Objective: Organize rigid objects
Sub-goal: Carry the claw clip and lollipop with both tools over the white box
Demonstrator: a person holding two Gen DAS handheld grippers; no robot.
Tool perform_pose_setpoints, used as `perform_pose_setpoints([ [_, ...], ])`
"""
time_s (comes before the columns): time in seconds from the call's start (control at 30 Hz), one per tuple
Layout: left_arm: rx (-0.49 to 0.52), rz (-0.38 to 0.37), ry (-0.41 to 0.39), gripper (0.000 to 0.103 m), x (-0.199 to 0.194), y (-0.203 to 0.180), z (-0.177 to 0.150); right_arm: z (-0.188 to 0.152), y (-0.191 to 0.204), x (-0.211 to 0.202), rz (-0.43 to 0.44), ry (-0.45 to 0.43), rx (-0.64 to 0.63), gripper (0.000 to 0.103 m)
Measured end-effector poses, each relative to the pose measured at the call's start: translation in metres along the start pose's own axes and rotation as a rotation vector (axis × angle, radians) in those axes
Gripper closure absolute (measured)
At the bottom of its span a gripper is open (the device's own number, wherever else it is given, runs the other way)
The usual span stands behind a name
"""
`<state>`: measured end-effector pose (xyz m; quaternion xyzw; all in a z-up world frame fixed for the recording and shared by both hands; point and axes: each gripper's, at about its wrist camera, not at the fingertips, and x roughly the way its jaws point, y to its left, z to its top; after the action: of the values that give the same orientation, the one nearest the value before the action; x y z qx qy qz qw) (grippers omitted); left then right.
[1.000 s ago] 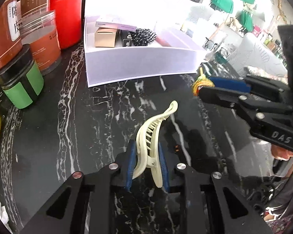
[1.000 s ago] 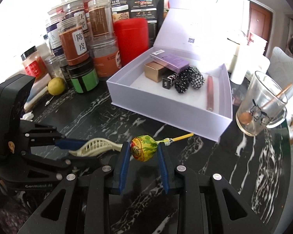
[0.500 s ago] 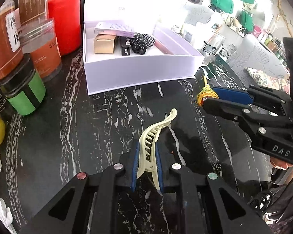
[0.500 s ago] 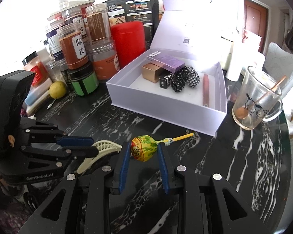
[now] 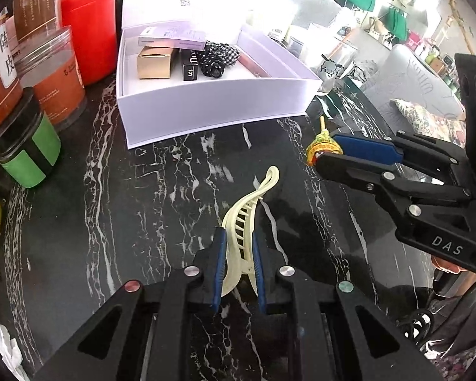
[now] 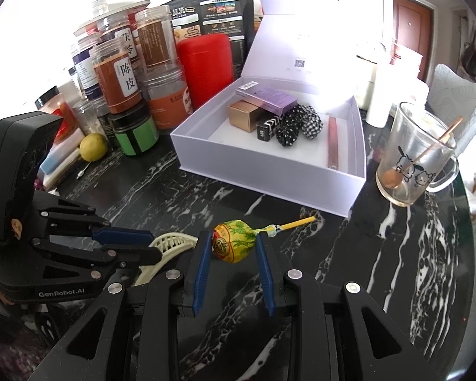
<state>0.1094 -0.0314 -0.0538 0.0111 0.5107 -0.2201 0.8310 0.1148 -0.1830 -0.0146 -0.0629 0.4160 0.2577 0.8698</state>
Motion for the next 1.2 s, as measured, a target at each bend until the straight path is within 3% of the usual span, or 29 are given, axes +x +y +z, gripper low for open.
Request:
perform_pose_setpoints([
  [0.13,0.0,-0.003,0.013,0.084,0.004,-0.002,0.003,-0.001,0.0,0.002,0.003,0.005,0.005,0.075],
  [0.2,-0.003,-0.003,0.021,0.073,0.007,-0.003,0.003,-0.002,-0.001,0.001,0.004,0.004,0.009,0.075],
  [0.27,0.002,0.023,0.078,0.07,0.018,-0.005,0.002,-0.002,-0.001,0.001,0.002,0.004,0.012,0.075],
  [0.4,0.043,0.057,0.048,0.065,0.017,-0.015,0.001,-0.003,-0.003,0.0,-0.007,0.003,0.017,0.075],
  [0.5,0.024,0.051,0.016,0.065,0.015,-0.015,-0.001,-0.003,-0.004,-0.001,-0.007,0.003,0.022,0.075],
  [0.57,0.035,0.068,-0.006,0.083,0.013,-0.016,-0.002,-0.004,-0.004,-0.001,-0.007,0.001,0.024,0.075],
  [1.2,0.022,0.059,-0.098,0.082,-0.026,-0.01,0.01,0.001,0.001,-0.032,-0.001,-0.059,0.05,0.075],
])
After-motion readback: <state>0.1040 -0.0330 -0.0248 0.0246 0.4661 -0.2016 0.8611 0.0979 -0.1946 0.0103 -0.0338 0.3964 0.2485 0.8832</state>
